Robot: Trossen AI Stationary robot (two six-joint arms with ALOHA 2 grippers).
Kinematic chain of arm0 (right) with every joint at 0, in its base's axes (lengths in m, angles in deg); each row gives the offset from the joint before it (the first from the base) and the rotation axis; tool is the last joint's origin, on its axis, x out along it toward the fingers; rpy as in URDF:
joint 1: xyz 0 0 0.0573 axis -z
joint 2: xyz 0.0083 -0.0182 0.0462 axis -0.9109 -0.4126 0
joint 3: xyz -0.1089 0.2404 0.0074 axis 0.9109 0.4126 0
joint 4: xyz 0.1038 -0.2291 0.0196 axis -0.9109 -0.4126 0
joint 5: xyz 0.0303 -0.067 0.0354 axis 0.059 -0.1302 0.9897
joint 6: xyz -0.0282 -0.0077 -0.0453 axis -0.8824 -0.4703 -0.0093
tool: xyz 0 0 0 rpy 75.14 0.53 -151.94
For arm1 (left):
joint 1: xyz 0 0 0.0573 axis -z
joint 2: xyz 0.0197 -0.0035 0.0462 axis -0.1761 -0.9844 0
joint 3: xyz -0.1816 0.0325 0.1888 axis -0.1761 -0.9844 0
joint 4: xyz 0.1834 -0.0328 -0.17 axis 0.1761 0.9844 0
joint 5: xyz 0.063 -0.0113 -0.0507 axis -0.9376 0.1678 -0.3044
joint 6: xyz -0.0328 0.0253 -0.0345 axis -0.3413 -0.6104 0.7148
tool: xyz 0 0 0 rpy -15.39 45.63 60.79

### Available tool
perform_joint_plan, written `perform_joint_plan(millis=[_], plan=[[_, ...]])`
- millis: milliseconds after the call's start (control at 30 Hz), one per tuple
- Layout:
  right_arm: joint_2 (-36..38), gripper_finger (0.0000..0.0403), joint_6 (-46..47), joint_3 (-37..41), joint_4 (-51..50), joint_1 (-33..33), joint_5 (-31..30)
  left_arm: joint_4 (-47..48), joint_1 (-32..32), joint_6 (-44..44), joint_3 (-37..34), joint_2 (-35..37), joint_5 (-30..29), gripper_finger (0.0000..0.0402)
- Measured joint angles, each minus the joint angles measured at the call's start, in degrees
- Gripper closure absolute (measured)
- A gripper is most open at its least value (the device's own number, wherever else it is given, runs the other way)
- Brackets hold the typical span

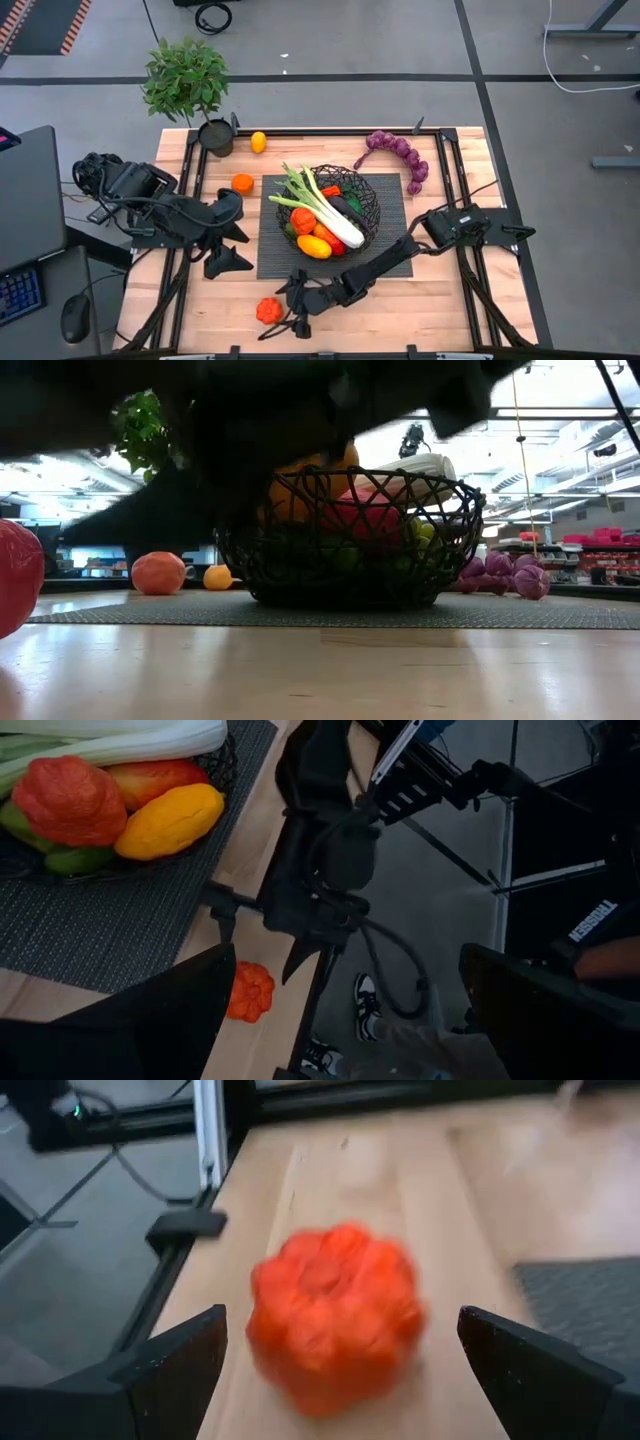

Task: Build produce basket
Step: Put the pumpkin into the black basket

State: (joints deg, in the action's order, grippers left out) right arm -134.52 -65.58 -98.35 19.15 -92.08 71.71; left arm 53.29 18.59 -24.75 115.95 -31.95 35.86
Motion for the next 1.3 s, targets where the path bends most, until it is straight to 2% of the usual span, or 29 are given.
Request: perform_joint_plan(millis=[333, 467, 767, 900, 1167, 1300], plan=[[-5.58, 0.0003, -2.66, -6.49, 0.26, -0.37, -1.56, 0.41, 0.0, 0.2, -0.02, 0.0, 0.07, 0.001], [-9.62, 0.0003, -3.37, -11.72, 0.67, -0.72, -0.63, 0.37, 0.0, 0.52, -0.02, 0.0, 0.2, 0.001], [-16.6, 0.0003, -3.33, -22.66, -0.68, -0.81, -2.97, 0.78, 0.14, 1.07, -0.02, 0.0, 0.93, 0.001], [-16.41, 0.0012, -0.3, -23.49, -5.51, -0.87, -3.72, 0.8, 0.13, 1.03, -0.02, 0.0, 0.95, 0.001], [-13.12, 0.0061, 0.25, -23.58, -12.48, -0.83, -3.51, 0.75, 0.13, 0.0, -0.02, 0.0, 0.94, 0.001], [-10.93, 0.0064, 0.7, -23.52, -14.94, -1.0, -3.45, 0.76, 0.13, -0.02, -0.02, 0.0, 0.94, 0.001]])
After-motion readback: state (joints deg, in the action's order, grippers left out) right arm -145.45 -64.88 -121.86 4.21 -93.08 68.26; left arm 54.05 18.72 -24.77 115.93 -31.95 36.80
